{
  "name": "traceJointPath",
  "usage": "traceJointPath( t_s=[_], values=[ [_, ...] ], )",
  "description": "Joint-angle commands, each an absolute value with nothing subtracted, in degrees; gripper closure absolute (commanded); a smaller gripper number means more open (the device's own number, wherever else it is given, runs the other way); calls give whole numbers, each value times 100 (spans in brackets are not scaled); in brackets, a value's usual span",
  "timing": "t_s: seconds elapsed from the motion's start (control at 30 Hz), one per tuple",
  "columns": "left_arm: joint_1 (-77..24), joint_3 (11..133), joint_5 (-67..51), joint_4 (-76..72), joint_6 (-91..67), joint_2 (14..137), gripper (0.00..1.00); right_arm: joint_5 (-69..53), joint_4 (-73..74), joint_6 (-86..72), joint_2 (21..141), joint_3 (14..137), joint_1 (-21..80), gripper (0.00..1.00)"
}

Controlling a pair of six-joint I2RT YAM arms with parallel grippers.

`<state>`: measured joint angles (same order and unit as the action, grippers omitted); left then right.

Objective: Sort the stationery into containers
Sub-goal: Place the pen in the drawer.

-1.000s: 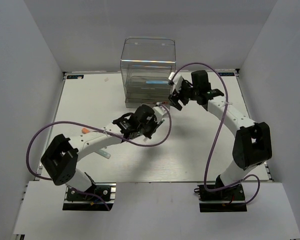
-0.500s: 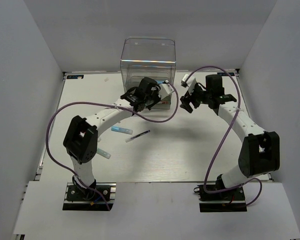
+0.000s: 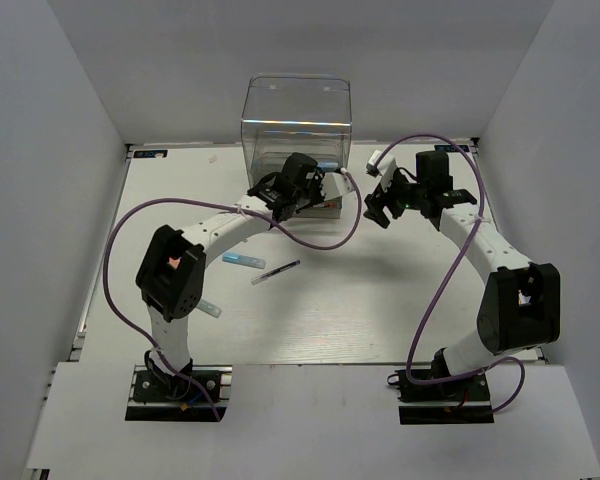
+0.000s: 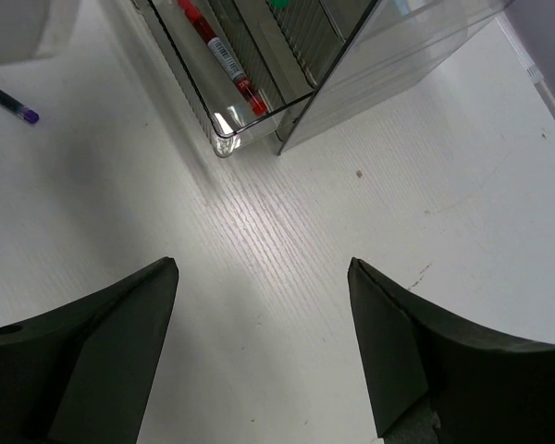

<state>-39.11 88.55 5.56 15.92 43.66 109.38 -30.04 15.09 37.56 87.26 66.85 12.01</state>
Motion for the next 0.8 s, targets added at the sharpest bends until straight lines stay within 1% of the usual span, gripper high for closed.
traceJointPath(
  t_s=[0.0, 0.1, 0.17, 0.23, 0.3, 0.37, 0.5, 0.57, 0.73, 0.77],
  values=[
    [-3885, 8614, 606, 1328, 4667, 10916, 100, -3225, 1573, 3893, 8684, 6662, 1160, 20],
    [-3885, 8499, 659, 1135, 4667, 10916, 100, -3401, 1660, 4007, 8701, 6662, 1177, 19],
    [-3885, 8429, 712, 977, 4719, 10916, 96, -3489, 1731, 4095, 8692, 6680, 1186, 18],
    [-3885, 8324, 712, 836, 4720, 10846, 86, -3586, 1731, 4113, 8692, 6688, 1169, 18],
    [-3885, 8254, 782, 625, 4720, 10793, 71, -3630, 1767, 4192, 8710, 6689, 1169, 16],
    [-3885, 8253, 782, 624, 4720, 10793, 66, -3700, 1810, 4236, 8692, 6697, 1169, 15],
    [-3885, 8253, 835, 624, 4720, 10793, 63, -3788, 1846, 4280, 8719, 6689, 1178, 15],
    [-3885, 8253, 835, 624, 4720, 10793, 60, -3823, 1854, 4315, 8693, 6697, 1195, 15],
    [-3885, 8201, 888, 563, 4562, 10504, 59, -4016, 2100, 4613, 8710, 6741, 1187, 15],
    [-3885, 8200, 888, 563, 4483, 10416, 59, -4243, 2188, 4701, 8710, 6741, 1204, 15]
  ],
)
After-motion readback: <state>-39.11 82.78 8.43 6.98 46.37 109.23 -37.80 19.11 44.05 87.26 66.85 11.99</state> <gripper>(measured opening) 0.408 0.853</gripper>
